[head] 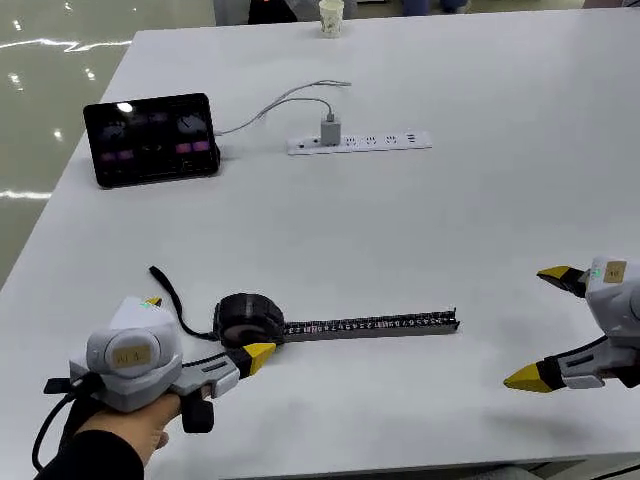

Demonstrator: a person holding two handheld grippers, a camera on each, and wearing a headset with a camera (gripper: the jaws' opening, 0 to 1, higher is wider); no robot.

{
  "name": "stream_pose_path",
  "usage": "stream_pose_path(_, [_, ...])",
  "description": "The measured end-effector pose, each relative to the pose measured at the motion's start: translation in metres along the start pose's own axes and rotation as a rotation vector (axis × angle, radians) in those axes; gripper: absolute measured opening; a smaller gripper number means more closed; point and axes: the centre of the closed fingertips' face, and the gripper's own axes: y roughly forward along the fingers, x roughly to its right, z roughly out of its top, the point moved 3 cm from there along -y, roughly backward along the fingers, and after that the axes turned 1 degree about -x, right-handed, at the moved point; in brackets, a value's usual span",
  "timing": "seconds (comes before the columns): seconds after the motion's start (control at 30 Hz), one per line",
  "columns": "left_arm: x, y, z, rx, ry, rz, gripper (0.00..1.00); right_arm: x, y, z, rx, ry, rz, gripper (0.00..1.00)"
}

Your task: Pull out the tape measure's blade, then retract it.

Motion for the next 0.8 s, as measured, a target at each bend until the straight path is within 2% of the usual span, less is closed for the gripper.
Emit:
stream_pose_path(0.37, [0.011,0.013,0.006,0.005,-0.007,0.029,0.99,0.008,0.005,0.016,-0.005,-0.054,0.035,0.99])
stream_pose_path(0.6, [0.014,0.018,0.001,-0.009,-0.024,0.049,0.99,0.009,0.011,0.023,-0.022,-0.092,0.058,0.99])
stream_pose_path(0.8, [0.018,0.024,0.003,0.001,-0.038,0.053,0.99,0.008,0.019,0.034,-0.026,-0.138,0.094,0.99])
